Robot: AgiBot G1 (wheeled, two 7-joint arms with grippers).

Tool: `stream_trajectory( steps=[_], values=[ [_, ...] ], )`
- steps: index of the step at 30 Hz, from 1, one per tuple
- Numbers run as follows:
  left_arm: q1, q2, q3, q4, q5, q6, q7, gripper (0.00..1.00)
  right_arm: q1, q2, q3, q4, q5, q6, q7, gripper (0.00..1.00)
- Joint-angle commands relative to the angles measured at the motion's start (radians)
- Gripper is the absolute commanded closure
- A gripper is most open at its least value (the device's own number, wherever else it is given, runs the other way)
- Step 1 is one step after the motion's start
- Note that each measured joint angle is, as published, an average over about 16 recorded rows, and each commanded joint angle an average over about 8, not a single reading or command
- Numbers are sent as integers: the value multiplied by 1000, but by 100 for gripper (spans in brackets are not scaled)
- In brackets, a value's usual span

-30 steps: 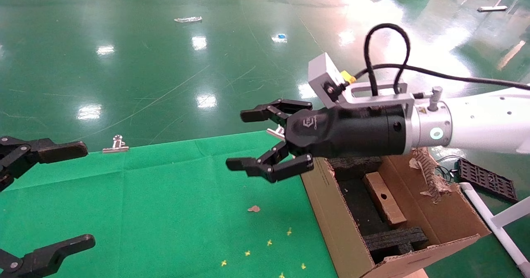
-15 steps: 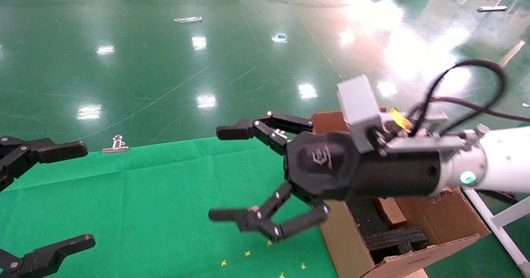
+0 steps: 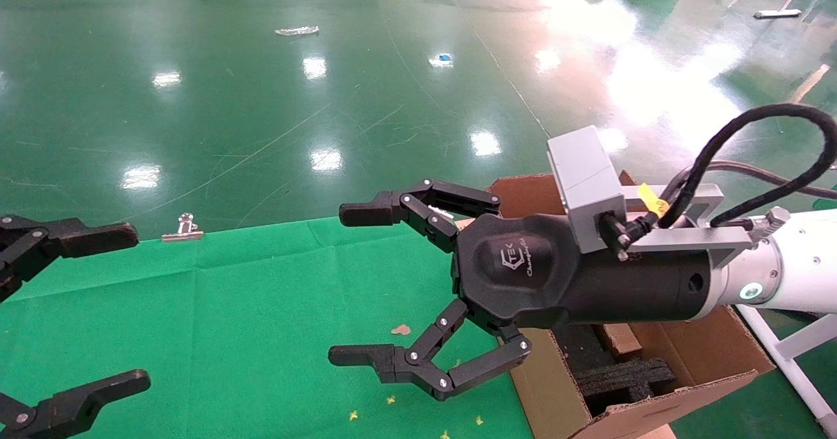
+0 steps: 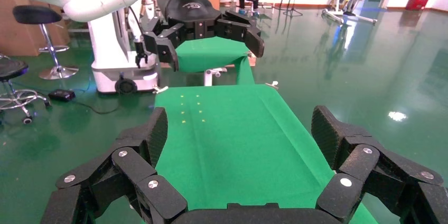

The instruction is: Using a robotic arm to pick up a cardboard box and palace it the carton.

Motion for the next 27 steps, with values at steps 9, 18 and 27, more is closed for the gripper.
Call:
stream_trajectory(
  steps=[9,18,27],
  values=[
    [0,0,0,0,0,0,0,0,14,0,-14,-10,-7,3,3,0],
    [0,0,0,0,0,0,0,0,19,-1,-19,-13,-10,4,4,0],
    [0,0,0,0,0,0,0,0,21,-1,-22,-15,-11,5,4,0]
  ],
)
